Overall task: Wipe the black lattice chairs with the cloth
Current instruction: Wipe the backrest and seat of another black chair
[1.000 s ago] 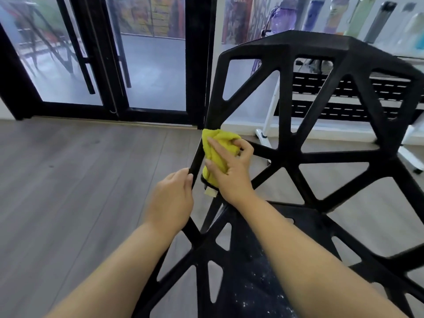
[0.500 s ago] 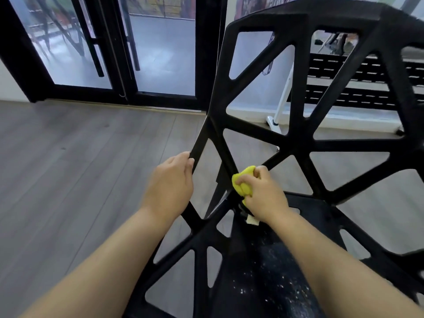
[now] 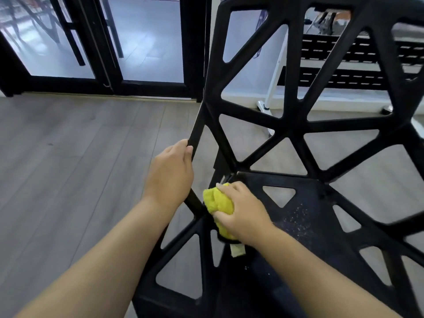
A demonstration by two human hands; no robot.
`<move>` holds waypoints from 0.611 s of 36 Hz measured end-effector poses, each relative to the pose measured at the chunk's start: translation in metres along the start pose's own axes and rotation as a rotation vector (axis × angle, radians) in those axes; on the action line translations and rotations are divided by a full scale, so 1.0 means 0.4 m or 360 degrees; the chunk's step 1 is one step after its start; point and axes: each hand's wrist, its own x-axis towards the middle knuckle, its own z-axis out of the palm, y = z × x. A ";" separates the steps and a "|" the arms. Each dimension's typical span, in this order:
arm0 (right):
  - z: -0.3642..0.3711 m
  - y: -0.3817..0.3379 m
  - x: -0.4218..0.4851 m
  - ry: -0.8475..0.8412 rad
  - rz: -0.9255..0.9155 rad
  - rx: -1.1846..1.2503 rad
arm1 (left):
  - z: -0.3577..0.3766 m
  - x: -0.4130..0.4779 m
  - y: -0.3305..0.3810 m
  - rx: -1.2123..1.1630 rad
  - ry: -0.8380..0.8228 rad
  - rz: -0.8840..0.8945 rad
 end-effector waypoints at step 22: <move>0.045 -0.092 -0.093 0.0174 0.0470 0.0104 | -0.009 0.000 -0.010 -0.0112 -0.0047 -0.0007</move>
